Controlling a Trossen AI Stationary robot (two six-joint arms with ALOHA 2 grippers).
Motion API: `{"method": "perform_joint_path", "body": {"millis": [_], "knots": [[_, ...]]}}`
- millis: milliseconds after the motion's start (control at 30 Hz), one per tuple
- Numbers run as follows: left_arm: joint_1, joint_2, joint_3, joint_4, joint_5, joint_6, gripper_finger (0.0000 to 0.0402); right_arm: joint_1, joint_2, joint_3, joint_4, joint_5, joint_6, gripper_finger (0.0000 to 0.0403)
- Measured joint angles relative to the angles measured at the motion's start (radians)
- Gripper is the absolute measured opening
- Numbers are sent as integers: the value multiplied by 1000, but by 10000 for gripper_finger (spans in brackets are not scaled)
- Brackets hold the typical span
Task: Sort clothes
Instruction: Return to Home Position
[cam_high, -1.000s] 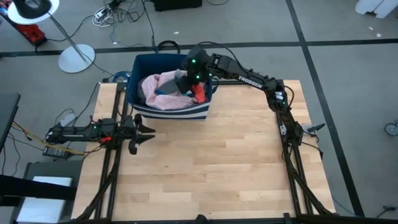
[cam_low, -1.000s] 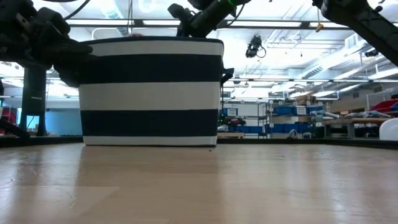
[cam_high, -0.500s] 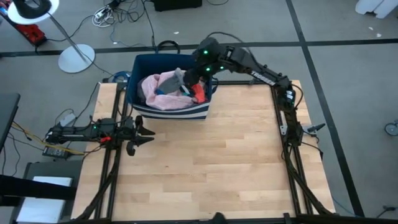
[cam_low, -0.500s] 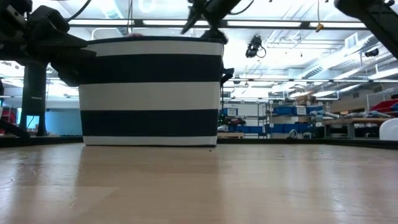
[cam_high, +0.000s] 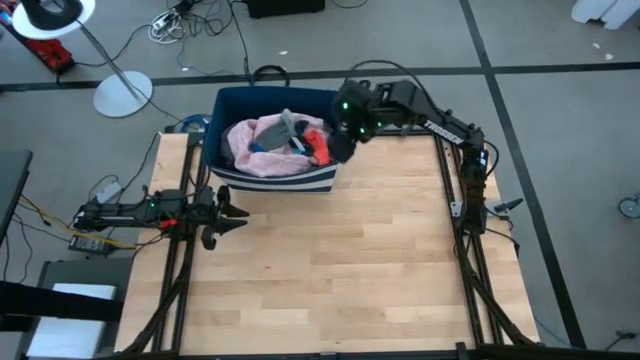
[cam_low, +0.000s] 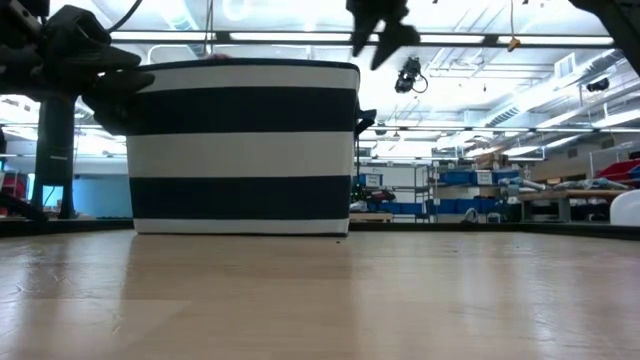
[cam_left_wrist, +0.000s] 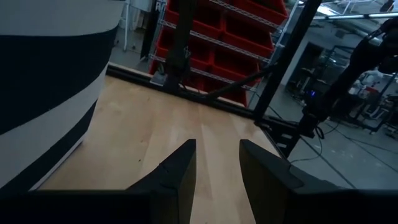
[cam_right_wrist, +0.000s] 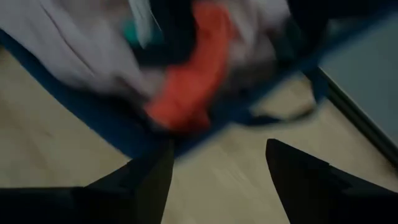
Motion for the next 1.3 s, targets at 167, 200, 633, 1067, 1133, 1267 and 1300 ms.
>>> {"method": "perform_joint_path", "body": {"millis": [167,200,633,1067,1133,1267,1300], "knots": [[0,0,0,10,1,3,127,92,-20,-1,-95,125,23,254],[0,0,0,13,1,3,127,112,-27,-6,-87,130,22,254],[0,0,0,17,2,79,127,355,-197,-364,170,271,37,254],[1,0,0,9,2,113,127,435,-525,-1166,913,158,124,254],[1,0,0,21,2,113,127,436,-569,-1252,981,146,124,255],[1,1,0,39,2,80,127,432,-634,-1375,970,146,45,256],[1,1,0,52,2,63,127,429,-647,-1398,941,143,7,256]]}}
